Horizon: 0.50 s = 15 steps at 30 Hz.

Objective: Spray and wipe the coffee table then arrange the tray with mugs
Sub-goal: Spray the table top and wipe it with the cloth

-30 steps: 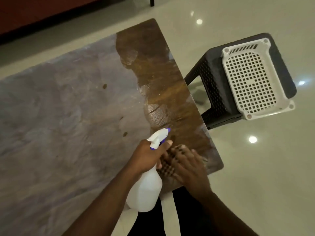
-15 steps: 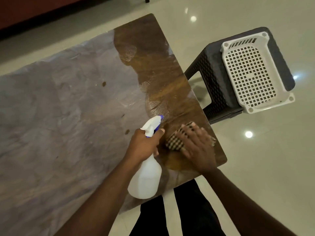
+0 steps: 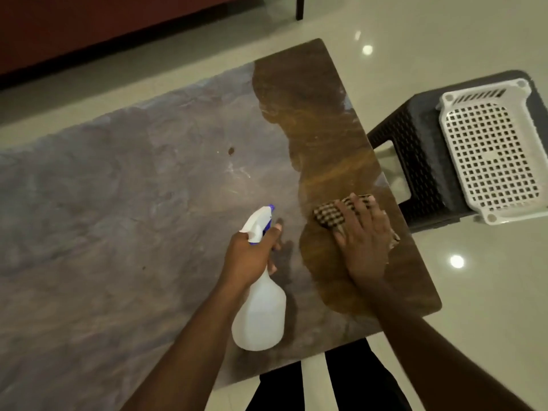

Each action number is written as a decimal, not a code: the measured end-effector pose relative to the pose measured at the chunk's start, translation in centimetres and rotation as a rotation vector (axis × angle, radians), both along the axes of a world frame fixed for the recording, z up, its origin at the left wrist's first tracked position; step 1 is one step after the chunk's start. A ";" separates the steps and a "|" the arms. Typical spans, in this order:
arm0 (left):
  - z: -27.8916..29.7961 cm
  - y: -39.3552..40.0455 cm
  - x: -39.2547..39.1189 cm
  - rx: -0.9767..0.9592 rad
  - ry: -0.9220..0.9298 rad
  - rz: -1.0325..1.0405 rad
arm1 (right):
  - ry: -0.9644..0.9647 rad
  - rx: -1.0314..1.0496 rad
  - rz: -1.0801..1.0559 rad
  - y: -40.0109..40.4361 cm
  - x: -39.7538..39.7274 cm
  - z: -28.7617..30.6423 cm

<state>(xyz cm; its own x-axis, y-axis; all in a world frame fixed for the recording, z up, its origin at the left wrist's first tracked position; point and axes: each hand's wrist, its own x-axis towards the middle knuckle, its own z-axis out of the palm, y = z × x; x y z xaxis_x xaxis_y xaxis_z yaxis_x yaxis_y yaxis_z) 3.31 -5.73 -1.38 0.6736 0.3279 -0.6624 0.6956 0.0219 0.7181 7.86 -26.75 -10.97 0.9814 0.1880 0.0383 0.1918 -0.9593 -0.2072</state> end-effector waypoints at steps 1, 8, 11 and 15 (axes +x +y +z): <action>0.0 0.7 0.1 0.026 -0.008 0.041 | -0.011 0.016 -0.152 2.9 0.5 0.0; 1.2 4.6 1.7 -0.011 -0.019 0.040 | 0.031 -0.012 0.806 6.6 -1.9 -0.8; 1.2 6.0 2.3 -0.024 0.006 0.016 | 0.007 -0.028 0.275 5.6 1.5 -0.2; 0.8 7.2 3.6 -0.038 -0.029 -0.069 | 0.050 0.076 -0.285 16.2 3.3 0.8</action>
<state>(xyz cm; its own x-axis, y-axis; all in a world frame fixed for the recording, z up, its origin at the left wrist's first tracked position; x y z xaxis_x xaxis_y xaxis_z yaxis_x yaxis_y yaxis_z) 6.95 1.45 -0.57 0.7125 0.2551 -0.6537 0.6756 0.0025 0.7373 11.18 -10.53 -10.20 0.9952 -0.0972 -0.0081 -0.0956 -0.9544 -0.2829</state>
